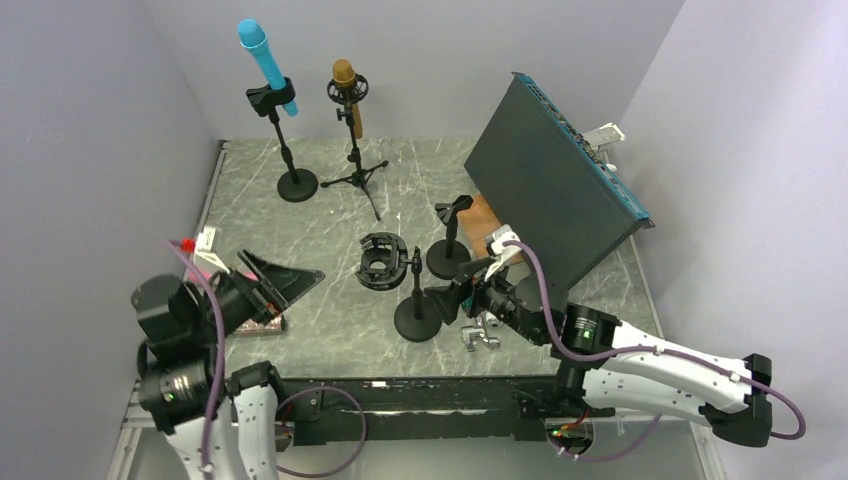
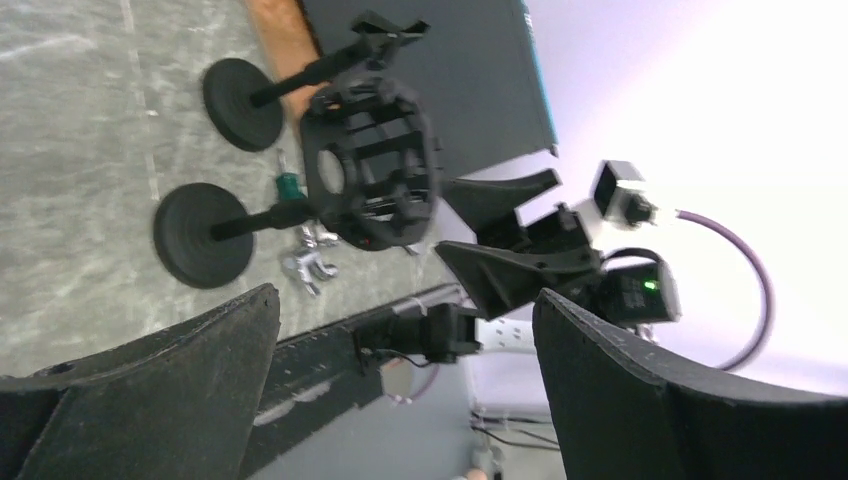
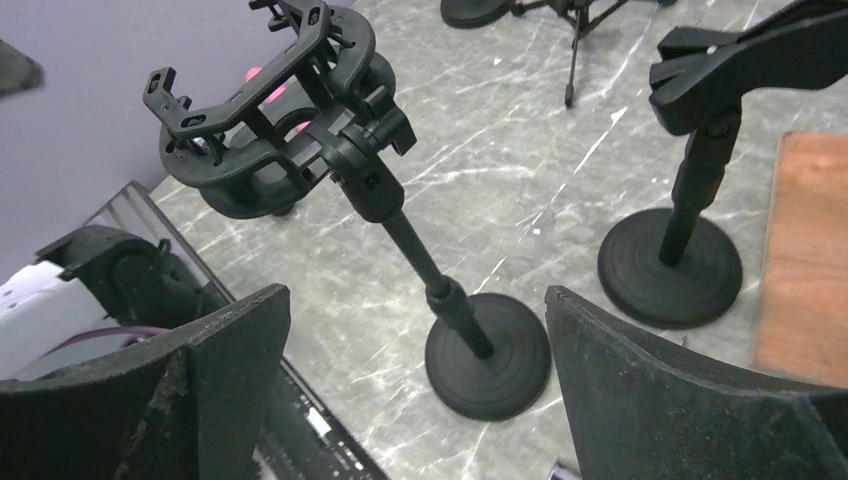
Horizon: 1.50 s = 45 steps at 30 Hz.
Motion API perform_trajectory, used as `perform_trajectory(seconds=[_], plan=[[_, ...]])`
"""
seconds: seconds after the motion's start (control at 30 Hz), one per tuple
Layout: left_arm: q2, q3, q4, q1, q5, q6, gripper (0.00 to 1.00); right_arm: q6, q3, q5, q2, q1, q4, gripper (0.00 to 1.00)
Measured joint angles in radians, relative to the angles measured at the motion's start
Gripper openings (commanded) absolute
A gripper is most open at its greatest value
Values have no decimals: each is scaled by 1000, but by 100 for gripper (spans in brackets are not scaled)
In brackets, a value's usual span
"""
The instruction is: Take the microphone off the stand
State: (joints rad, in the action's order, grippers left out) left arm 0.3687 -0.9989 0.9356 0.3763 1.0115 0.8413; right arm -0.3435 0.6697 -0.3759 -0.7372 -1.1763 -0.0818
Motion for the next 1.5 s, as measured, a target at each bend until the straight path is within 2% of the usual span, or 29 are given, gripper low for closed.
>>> perform_trajectory(seconds=[0.23,0.3,0.47,0.53,0.63,0.7,0.83,1.0,1.1,1.23,1.5], plan=[[338,-375,182,-217,-147,-154,97,-95,84,40,-13,2,-166,100],[385,-385,214,-229,-191,-169,97,-126,121,50,-23,10,-214,100],[360,-199,109,-291,-282,-63,99,-205,257,143,-77,66,-270,98],[306,-106,32,-323,-315,2,99,-229,291,209,-96,114,-269,93],[160,103,-162,-394,-352,152,99,-267,307,381,-119,241,-256,84],[111,183,-230,-459,-380,213,99,-288,307,498,-146,323,-245,77],[169,180,-315,-646,-489,243,99,-330,307,707,-236,412,-192,64],[205,176,-433,-822,-597,245,99,-384,307,876,-338,449,-121,64],[201,204,-507,-860,-631,249,99,-387,307,895,-353,450,-114,64],[227,267,-605,-901,-655,264,99,-381,310,901,-381,450,-108,57],[265,278,-669,-943,-705,260,97,-362,310,869,-416,451,-111,56]])
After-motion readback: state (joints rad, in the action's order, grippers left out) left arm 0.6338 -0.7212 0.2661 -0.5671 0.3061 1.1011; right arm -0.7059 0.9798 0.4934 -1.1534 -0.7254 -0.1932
